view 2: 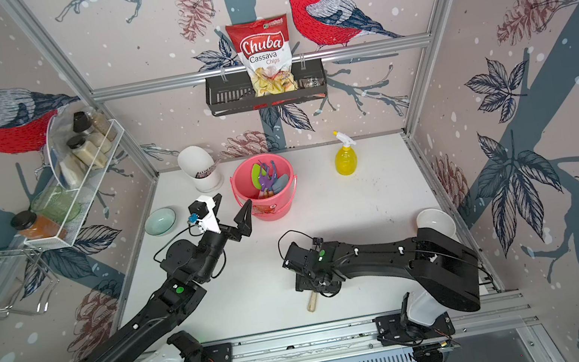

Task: Organize the gardening tools
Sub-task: Pick up the gardening tool from the center of the board.

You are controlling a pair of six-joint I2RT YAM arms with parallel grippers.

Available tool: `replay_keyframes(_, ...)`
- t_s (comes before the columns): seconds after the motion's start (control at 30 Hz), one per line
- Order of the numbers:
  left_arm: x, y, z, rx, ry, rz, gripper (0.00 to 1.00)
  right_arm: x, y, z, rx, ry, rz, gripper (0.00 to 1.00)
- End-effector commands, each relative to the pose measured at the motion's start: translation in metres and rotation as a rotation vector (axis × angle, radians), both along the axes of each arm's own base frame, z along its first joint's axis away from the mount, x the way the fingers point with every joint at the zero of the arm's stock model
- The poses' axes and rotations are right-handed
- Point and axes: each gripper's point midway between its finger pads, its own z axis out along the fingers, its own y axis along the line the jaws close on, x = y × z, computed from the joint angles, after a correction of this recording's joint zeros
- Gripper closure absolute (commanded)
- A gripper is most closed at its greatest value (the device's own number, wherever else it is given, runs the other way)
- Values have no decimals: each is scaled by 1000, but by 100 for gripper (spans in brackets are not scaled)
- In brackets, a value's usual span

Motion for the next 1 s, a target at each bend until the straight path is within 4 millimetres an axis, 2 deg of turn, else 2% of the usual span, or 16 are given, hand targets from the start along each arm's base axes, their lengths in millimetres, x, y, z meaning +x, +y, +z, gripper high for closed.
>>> replay_keyframes(0.0,-1,1,-14,19,71,2,2,7,-7,-5,-31,-4,-27,31)
replay_keyframes(0.27,-9,5,-24,-2,113,-8,2,14,-15,-17,-41,19,-50,57)
replay_keyframes(0.43,-11,5,-23,4,116,-12,2,16,-16,-19,-43,18,-53,84)
replay_keyframes(0.53,-11,4,-26,11,127,-19,2,19,-16,-17,-44,10,-56,97)
replay_keyframes(0.57,-11,3,-26,13,128,-19,2,20,-16,-16,-42,5,-58,100)
replay_keyframes(0.63,-12,1,-27,14,135,-31,2,23,-16,-12,-44,-12,-60,100)
replay_keyframes(0.77,-16,-5,-28,21,159,-68,2,37,-18,15,-59,-120,-82,100)
replay_keyframes(0.87,-22,-13,-28,28,175,-124,2,52,-22,51,-91,-251,-105,100)
replay_keyframes(0.97,-30,-26,-27,28,187,-212,2,67,-22,95,-102,-398,-124,100)
